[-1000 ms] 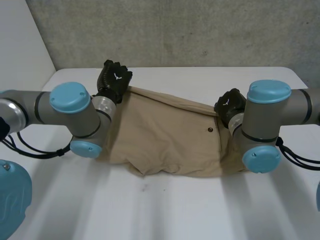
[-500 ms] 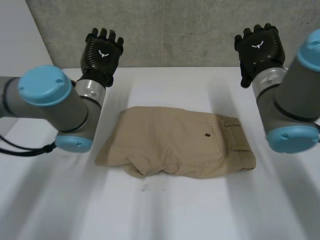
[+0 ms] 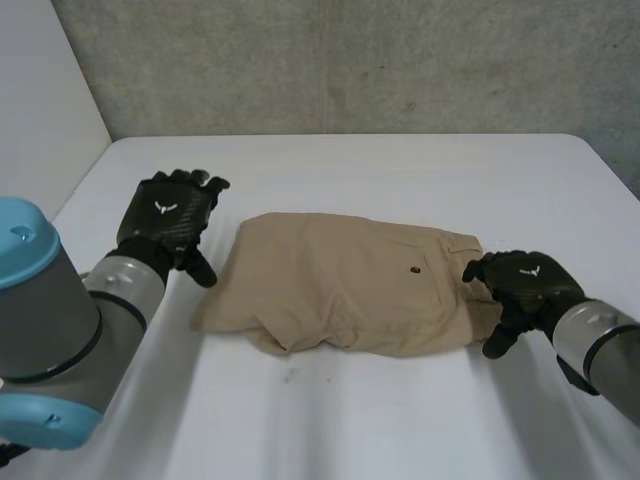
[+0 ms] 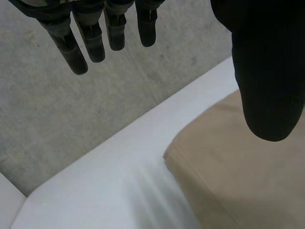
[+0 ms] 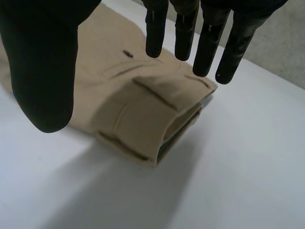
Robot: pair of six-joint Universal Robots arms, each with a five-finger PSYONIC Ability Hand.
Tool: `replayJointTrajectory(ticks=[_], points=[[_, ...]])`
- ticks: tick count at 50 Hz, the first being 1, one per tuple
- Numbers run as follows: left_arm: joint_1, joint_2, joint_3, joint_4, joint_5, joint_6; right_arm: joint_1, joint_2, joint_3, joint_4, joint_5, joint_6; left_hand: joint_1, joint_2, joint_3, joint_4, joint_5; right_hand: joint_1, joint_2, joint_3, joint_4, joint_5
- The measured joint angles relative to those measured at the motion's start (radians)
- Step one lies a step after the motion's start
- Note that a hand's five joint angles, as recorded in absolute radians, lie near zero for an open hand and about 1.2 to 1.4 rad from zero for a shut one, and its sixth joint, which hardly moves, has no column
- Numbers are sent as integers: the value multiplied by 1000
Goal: Fold the shorts.
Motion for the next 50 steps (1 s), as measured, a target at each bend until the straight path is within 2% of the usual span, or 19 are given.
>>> replayJointTrajectory(ticks=[10,11,12,13,14,16,17,24,27,34,39,44,50], points=[[2,1,-44,4,-2,0,-5,87,62,-177,9,-16,0,0,0,0,0,96,121,113,108,91],[3,0,-46,4,-3,-1,-4,105,63,-206,13,-18,0,0,0,0,0,240,294,281,277,257],[3,-1,-47,4,-3,-1,-4,111,63,-215,15,-19,0,0,0,0,0,240,294,281,277,257],[4,-2,-49,4,-3,-2,-3,123,62,-238,20,-20,0,0,0,0,0,342,448,435,420,396],[4,-2,-49,4,-3,-2,-3,123,62,-238,20,-20,0,0,0,0,0,342,448,435,420,396],[4,-4,-52,4,-4,-4,-2,143,60,-276,31,-24,0,0,0,0,0,453,596,583,586,551],[3,-5,-53,5,-5,-5,-2,152,58,-300,43,-27,0,0,0,0,0,579,779,731,762,704],[2,-5,-56,5,-7,-6,-11,159,49,-360,99,-61,0,0,0,0,0,629,819,760,819,726],[1,-2,-56,4,-10,-6,-53,136,46,-366,124,-106,0,0,0,0,0,647,819,760,820,734],[1,10,-59,3,-12,-6,-160,76,36,-298,128,-227,0,0,0,0,0,658,819,760,820,750],[2,19,-66,3,-12,-6,-223,53,-4,-216,123,-367,0,0,0,0,0,662,818,760,820,750],[0,22,-68,3,-12,-6,-210,49,-51,-196,123,-435,0,0,0,0,0,663,818,760,820,750],[-6,36,-73,3,-15,-6,-74,41,-156,-195,119,-482,0,0,0,0,0,668,818,766,820,759]])
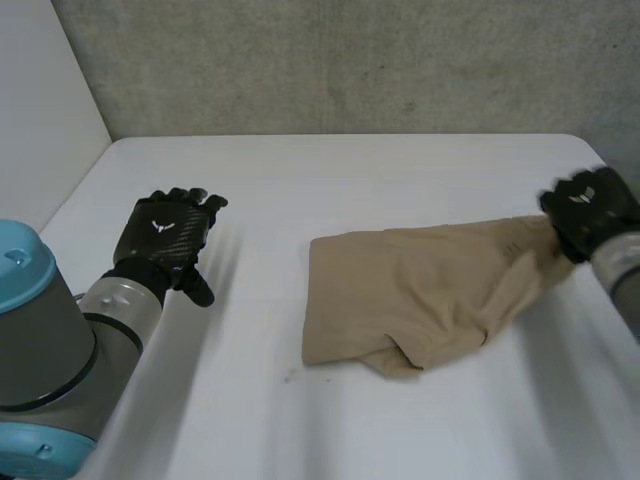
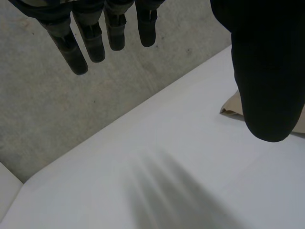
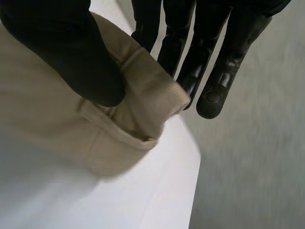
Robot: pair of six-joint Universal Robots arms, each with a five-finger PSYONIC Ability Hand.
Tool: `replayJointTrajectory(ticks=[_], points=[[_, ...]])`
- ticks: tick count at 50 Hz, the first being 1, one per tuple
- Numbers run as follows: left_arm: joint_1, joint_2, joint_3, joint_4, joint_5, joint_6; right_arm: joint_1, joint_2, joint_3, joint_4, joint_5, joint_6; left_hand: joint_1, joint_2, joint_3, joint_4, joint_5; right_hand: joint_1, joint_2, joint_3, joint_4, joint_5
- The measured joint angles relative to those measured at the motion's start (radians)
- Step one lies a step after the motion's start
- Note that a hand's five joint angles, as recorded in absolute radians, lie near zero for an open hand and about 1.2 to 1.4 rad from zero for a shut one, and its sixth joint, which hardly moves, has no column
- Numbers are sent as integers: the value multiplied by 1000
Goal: Fold the shorts.
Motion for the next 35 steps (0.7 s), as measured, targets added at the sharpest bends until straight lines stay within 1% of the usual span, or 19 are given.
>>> replayJointTrajectory(ticks=[1,5,7,10,11,12,14,16,17,18,19,20,21,23,28,30,31,33,35], points=[[-1,6,-1,0,0,0,62,1,-30,-3,-5,-2,0,0,0,0,0,0,0,12,0,5],[-3,17,-2,0,-1,-1,186,11,-76,-9,-22,-4,0,0,0,0,0,0,0,18,0,10],[-4,24,-3,-1,-2,-1,312,41,-105,-20,-62,-8,0,0,0,0,0,0,0,42,0,12],[-5,29,-4,-1,-2,-1,439,91,-112,-30,-133,-19,0,0,0,0,0,0,0,54,0,12],[-5,29,-4,-1,-2,-1,439,91,-112,-30,-133,-19,0,0,0,0,0,0,0,54,0,12],[-5,31,-4,-1,-2,-1,486,116,-111,-33,-167,-25,0,0,0,0,0,0,0,54,0,12],[-5,33,-5,-1,-2,-1,534,149,-105,-34,-208,-31,0,0,0,0,0,0,0,54,0,12],[-5,34,-6,-1,-1,-1,582,194,-97,-30,-253,-35,0,0,0,0,0,-125,-155,-105,-165,-120],[-5,34,-6,-1,-1,-1,588,200,-95,-29,-259,-35,0,0,0,0,0,-125,-155,-105,-165,-120],[-5,34,-6,0,-1,-1,593,207,-93,-28,-266,-35,0,0,0,0,0,-250,-302,-235,-293,-236],[-6,34,-4,0,-1,-1,598,213,-90,-26,-273,-33,0,0,0,0,0,-482,-523,-460,-530,-463],[-6,34,-3,0,0,0,600,215,-88,-24,-276,-31,0,0,0,0,0,-594,-665,-579,-650,-580],[-6,34,1,1,0,0,601,212,-86,-23,-280,-27,0,0,0,0,0,-688,-779,-713,-780,-706],[-7,35,8,2,1,1,599,197,-84,-22,-281,-14,0,0,0,0,0,-771,-927,-879,-930,-853],[-14,32,53,5,1,1,559,83,-86,-24,-265,128,0,0,0,0,0,-783,-959,-920,-959,-890],[-26,27,84,7,1,1,525,23,-93,-22,-247,253,0,0,0,0,0,-783,-959,-920,-959,-889],[-37,22,106,7,0,0,497,-13,-100,-18,-230,356,0,0,0,0,0,-783,-959,-920,-959,-889],[-54,11,129,6,0,-3,475,-35,-107,-10,-218,440,0,0,0,0,0,-783,-959,-920,-959,-889],[-96,-20,176,4,-2,-14,432,-53,-123,23,-195,579,0,0,0,0,0,-783,-959,-920,-959,-889]])
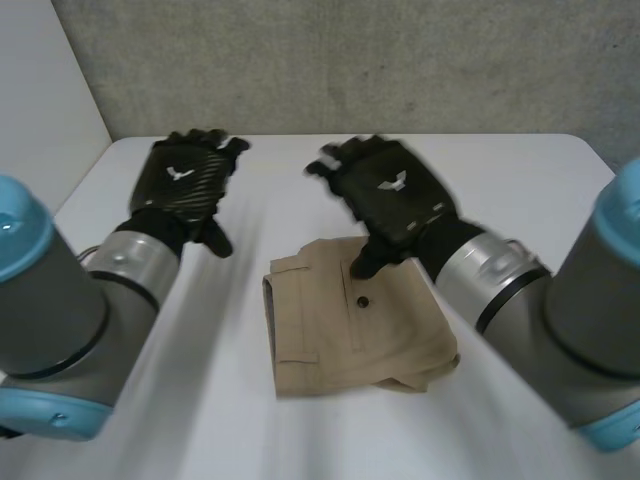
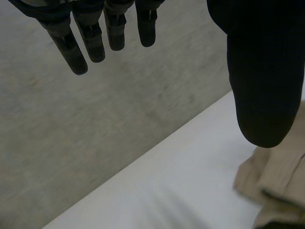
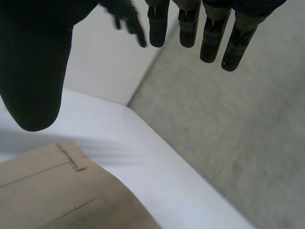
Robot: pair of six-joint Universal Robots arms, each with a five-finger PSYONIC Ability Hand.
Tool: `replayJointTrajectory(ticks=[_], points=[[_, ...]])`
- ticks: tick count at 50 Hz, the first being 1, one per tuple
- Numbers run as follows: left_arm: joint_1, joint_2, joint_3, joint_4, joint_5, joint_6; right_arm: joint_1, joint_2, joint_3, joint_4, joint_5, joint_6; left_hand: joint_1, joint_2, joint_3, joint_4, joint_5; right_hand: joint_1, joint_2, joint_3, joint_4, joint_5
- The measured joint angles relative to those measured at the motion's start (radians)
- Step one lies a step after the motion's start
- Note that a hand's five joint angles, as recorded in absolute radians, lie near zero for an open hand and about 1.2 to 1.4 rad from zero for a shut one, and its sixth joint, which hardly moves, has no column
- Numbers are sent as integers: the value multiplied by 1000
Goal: Fold the shorts.
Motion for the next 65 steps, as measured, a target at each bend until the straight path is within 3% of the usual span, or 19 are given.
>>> replayJointTrajectory(ticks=[5,8,10,13,18,26,33,43,48,50,55,65], points=[[-92,-84,82,-16,-11,-32,-47,50,-37,95,23,99,0,0,0,0,0,0,0,0,0,0],[-166,-190,156,-59,-44,-70,-66,142,-80,189,47,79,0,0,0,0,0,0,0,0,0,0],[-166,-190,156,-59,-44,-70,-66,142,-80,189,47,79,0,0,0,0,0,0,0,0,0,0],[-215,-329,235,-151,-114,-113,-77,269,-136,278,102,19,0,0,0,0,0,0,0,0,0,0],[-219,-449,288,-251,-197,-141,-79,346,-166,303,157,-18,0,0,0,0,0,-9,0,0,0,0],[-203,-522,305,-312,-242,-147,-75,388,-174,298,207,-98,-33,0,0,0,0,-35,-11,0,0,-6],[-205,-463,302,-313,-234,-143,-68,368,-176,297,210,-129,-34,0,0,0,0,-37,-11,0,0,-8],[-188,-145,300,-308,-227,-139,-97,105,-201,217,256,-2,-37,0,0,0,0,-37,-11,0,0,-11],[-100,3,308,-319,-219,-136,-135,-13,-213,187,334,53,-30,0,0,0,0,-37,-11,0,0,-11],[-7,89,322,-348,-181,-138,-162,-69,-225,192,387,61,-27,0,0,0,0,-37,-11,0,0,-11],[109,159,342,-416,-77,-154,-184,-95,-247,229,421,43,-28,0,0,0,0,-37,-11,0,0,-11],[158,169,351,-472,-1,-221,-185,-87,-260,278,408,21,-30,0,0,0,0,-37,-11,0,0,-11]])
